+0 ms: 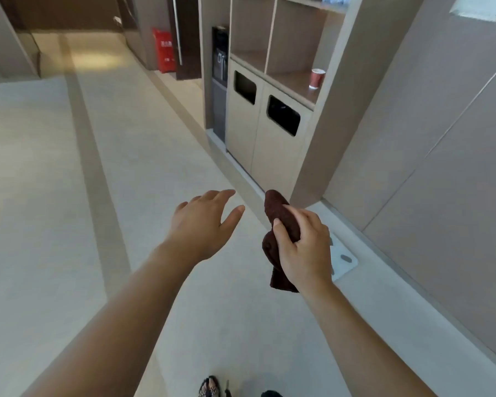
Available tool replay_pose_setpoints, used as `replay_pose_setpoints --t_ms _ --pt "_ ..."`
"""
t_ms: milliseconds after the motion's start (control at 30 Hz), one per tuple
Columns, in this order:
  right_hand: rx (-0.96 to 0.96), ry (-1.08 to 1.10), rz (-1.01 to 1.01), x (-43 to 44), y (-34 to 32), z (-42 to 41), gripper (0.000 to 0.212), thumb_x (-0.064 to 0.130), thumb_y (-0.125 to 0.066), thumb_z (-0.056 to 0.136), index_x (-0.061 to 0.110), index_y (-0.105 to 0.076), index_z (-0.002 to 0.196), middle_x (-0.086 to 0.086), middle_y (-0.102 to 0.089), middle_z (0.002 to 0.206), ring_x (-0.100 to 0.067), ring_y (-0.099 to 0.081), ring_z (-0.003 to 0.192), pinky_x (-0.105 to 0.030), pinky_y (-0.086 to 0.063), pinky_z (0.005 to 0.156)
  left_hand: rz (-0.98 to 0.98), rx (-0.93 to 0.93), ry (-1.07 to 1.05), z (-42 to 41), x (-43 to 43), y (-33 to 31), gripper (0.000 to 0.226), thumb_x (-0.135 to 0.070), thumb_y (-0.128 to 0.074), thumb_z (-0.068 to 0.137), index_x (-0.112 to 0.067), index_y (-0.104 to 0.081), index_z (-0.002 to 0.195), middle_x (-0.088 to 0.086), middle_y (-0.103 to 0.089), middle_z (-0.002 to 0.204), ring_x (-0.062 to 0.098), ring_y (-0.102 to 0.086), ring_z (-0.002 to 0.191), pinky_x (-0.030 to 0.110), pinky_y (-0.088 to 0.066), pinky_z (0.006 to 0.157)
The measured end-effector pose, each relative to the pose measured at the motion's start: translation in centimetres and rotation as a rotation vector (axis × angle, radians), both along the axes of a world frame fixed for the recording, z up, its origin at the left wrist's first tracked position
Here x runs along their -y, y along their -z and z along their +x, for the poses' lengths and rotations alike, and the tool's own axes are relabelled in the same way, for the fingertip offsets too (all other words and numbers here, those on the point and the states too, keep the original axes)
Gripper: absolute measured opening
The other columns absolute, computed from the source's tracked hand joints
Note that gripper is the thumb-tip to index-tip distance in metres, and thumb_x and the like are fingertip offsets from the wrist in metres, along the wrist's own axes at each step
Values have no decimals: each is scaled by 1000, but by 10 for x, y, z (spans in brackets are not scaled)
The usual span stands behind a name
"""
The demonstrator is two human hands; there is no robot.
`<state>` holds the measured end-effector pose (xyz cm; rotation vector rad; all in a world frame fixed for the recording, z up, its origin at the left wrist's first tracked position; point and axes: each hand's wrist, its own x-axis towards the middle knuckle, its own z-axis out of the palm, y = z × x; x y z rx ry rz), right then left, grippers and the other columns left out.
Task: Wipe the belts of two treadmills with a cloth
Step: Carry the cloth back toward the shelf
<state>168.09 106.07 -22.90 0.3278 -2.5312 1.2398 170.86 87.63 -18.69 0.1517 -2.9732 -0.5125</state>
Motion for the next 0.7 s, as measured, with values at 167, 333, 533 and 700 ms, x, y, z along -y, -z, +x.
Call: replay_pose_setpoints --t_ms 167,333,533,700 --pt "-4 133 12 11 -7 -118 37 42 -54 88 26 -60 121 9 -56 118 -12 -44 108 -11 -28 79 36 -22 129 -144 6 -9 56 -57 -24 93 -28 -37 140 -2 -49 140 22 -49 123 40 -39 98" --pt "0 151 -6 37 -1 -244 35 38 -56 89 23 -62 120 7 -57 116 -16 -47 108 -11 -31 79 32 -1 150 -270 32 -4 58 -58 -22 92 -30 -37 140 -1 -48 140 22 -50 122 42 -40 99" --pt "5 24 -51 90 -7 -429 39 42 -53 87 23 -61 121 7 -56 118 -21 -50 113 -31 -42 92 -17 35 69 -430 77 -7 61 -60 -18 90 -31 -33 141 -3 -46 142 21 -47 125 45 -37 103" --pt "-31 -33 -20 132 -12 -551 35 39 -56 88 25 -61 119 9 -56 119 -17 -46 110 -19 -31 81 -15 82 -14 -531 117 -3 58 -59 -20 92 -32 -32 142 -5 -43 144 20 -45 127 43 -34 104"
